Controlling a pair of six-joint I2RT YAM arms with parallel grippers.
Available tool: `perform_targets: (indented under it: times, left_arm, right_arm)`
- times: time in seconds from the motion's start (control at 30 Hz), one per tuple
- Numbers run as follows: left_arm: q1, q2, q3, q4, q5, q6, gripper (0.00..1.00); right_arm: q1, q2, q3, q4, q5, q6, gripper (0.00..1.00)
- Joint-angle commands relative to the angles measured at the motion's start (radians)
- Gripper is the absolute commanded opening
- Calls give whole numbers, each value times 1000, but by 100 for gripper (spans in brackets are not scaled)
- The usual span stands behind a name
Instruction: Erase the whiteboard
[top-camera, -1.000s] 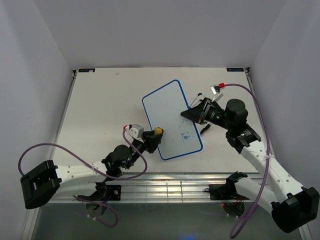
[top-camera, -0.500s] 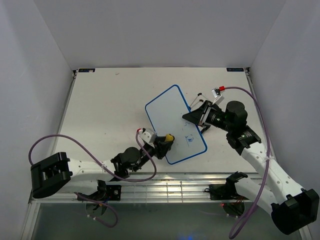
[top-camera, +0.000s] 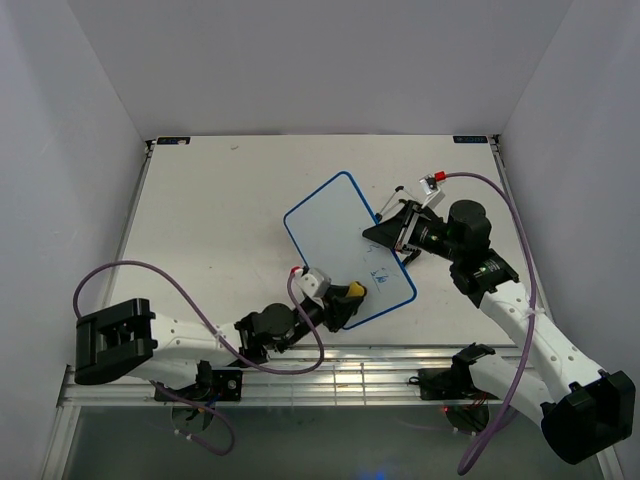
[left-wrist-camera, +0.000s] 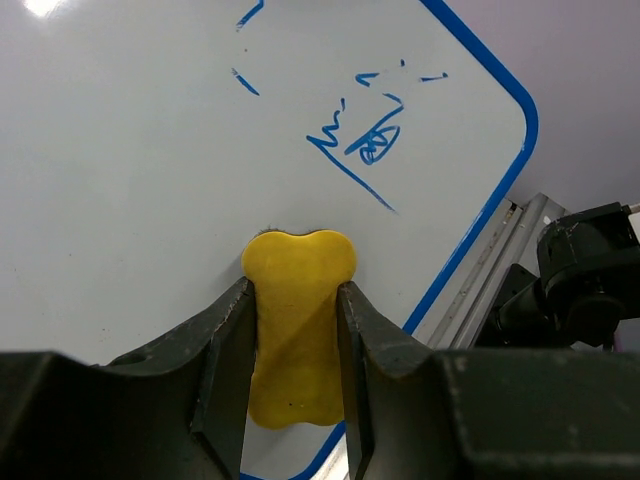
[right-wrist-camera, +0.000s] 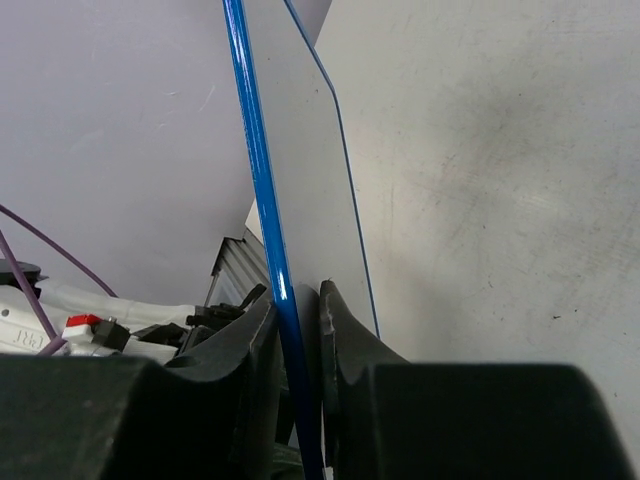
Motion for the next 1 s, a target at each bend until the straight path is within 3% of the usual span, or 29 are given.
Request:
perform_targets:
  times: [0.0, 0.27, 0.53, 0.67, 0.8, 0.97]
  left_arm:
    - [70, -61, -2, -145, -57, -32, 0]
    - [299, -144, 8, -223, -2, -46, 0]
    - [463, -66, 54, -200, 12, -62, 0]
    - [489, -40, 64, -165, 66, -32, 0]
    - [486, -41, 8, -35, 263, -14, 0]
    - [426, -87, -105, 56, 321, -22, 0]
  right_arm:
    - [27, -49, 43, 142, -126, 147, 8]
    - [28, -74, -26, 139, -148, 140, 8]
    - [28, -101, -52, 180, -181, 177, 8]
    - [28, -109, -61, 214, -215, 202, 8]
    - [27, -98, -57, 246, -225, 222, 8]
    - [27, -95, -38, 244, -189, 226, 8]
